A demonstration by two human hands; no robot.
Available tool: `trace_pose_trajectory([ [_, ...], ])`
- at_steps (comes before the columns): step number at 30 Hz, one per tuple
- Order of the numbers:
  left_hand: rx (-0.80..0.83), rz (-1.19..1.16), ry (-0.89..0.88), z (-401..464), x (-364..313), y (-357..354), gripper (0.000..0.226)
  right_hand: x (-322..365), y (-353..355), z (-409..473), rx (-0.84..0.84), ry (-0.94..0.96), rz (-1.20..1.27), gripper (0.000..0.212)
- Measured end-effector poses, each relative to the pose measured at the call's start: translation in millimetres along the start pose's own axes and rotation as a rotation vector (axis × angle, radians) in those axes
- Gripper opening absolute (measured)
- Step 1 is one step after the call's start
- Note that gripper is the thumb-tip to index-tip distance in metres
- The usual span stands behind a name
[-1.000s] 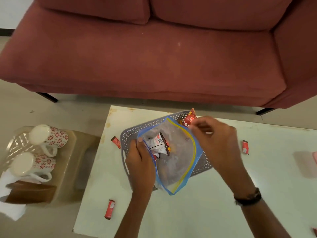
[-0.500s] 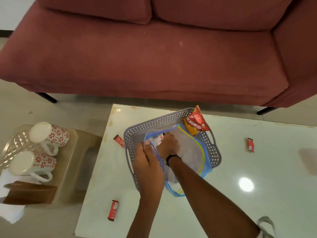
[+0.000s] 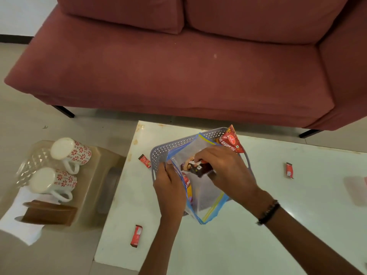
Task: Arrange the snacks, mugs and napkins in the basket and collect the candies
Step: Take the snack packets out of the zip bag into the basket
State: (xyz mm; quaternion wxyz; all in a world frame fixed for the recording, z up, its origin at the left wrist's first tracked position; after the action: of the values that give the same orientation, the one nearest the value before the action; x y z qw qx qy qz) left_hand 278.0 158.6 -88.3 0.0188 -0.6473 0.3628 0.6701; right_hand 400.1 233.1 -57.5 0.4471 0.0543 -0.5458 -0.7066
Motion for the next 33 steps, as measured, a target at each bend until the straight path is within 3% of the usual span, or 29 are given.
trace_pose_trajectory([
  [3,-0.010,0.014,-0.005,0.0,-1.6,0.9,0.029,-6.5,43.9,-8.4,-0.119,0.191,0.024,0.024],
  [6,-0.016,0.023,0.013,-1.3,1.4,0.4,0.032,-18.8,85.6,-16.3,-0.211,0.214,0.019,0.026],
  [10,-0.034,0.029,0.020,-1.3,-2.0,0.6,0.036,-44.0,129.3,-26.8,-0.286,0.258,-0.089,0.005],
  [12,-0.037,0.044,0.008,0.0,-4.2,1.7,0.035,-63.4,136.9,-35.2,-0.267,0.278,-0.173,0.006],
  [15,-0.009,0.072,0.005,0.1,-4.5,2.7,0.030,-98.6,120.1,-51.2,-0.133,0.273,-0.235,0.015],
  [19,0.023,0.050,0.009,-4.0,-4.1,2.8,0.026,-139.8,56.1,-67.1,0.208,0.271,-0.236,0.042],
  [22,0.027,0.036,0.004,-8.2,-3.8,2.2,0.024,-154.5,8.1,-66.0,0.411,0.334,-0.251,0.047],
  [28,0.028,0.022,0.024,-17.0,2.6,-1.3,0.023,-178.2,-35.8,-59.9,0.517,0.518,-0.312,0.046],
  [33,0.034,-0.010,0.050,-23.3,4.4,-1.0,0.030,-185.1,-28.1,-68.2,0.631,0.279,-0.114,0.046],
])
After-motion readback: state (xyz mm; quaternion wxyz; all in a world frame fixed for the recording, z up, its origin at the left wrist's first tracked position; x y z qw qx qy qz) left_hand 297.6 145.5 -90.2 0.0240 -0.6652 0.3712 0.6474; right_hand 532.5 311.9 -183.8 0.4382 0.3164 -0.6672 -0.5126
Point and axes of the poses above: each hand's wrist, its own z-axis towards the middle knuckle, its own y-axis out of the back of the hand, x = y × z, the point moved 2 cm from there along z, towards the middle knuckle, and after that the axes turned 15 degrees about -x, right-handed, at the moved point
